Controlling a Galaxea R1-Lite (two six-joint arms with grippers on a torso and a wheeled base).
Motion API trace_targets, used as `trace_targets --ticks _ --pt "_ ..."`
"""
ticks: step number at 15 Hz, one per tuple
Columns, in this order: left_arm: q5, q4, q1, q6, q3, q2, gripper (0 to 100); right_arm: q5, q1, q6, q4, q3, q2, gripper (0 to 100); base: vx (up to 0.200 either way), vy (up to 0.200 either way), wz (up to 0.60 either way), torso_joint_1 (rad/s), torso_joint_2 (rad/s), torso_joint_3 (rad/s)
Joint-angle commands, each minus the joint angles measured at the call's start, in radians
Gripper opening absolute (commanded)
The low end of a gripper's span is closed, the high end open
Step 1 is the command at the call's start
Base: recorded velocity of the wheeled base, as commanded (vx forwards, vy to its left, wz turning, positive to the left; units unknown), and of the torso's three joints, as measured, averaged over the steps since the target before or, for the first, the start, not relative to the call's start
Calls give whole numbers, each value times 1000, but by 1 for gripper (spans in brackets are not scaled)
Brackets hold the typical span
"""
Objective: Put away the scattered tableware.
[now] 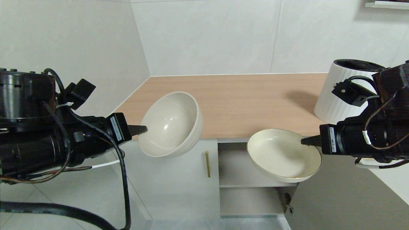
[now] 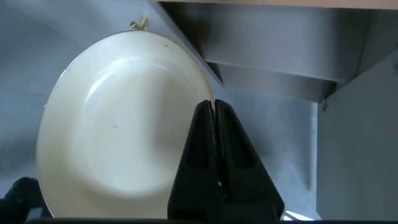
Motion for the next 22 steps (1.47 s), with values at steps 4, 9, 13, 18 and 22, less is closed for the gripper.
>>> trace_targets --ticks 4,9,13,18,22 --pt "-2 -1 -4 0 1 20 0 0 0 -1 0 0 34 0 0 0 0 0 0 0" --pt "-2 -2 -22 -1 1 32 0 0 0 -2 0 1 45 0 0 0 0 -28 66 37" --pt "-2 -2 -22 -3 1 31 0 0 0 -21 0 9 44 0 0 0 0 -170 433 249" --pt "-6 -2 -22 -4 1 31 0 0 0 -21 0 9 50 0 0 0 0 -186 475 287" --pt "-20 -2 -22 -6 1 31 0 0 0 -21 0 9 57 0 0 0 0 -157 453 294"
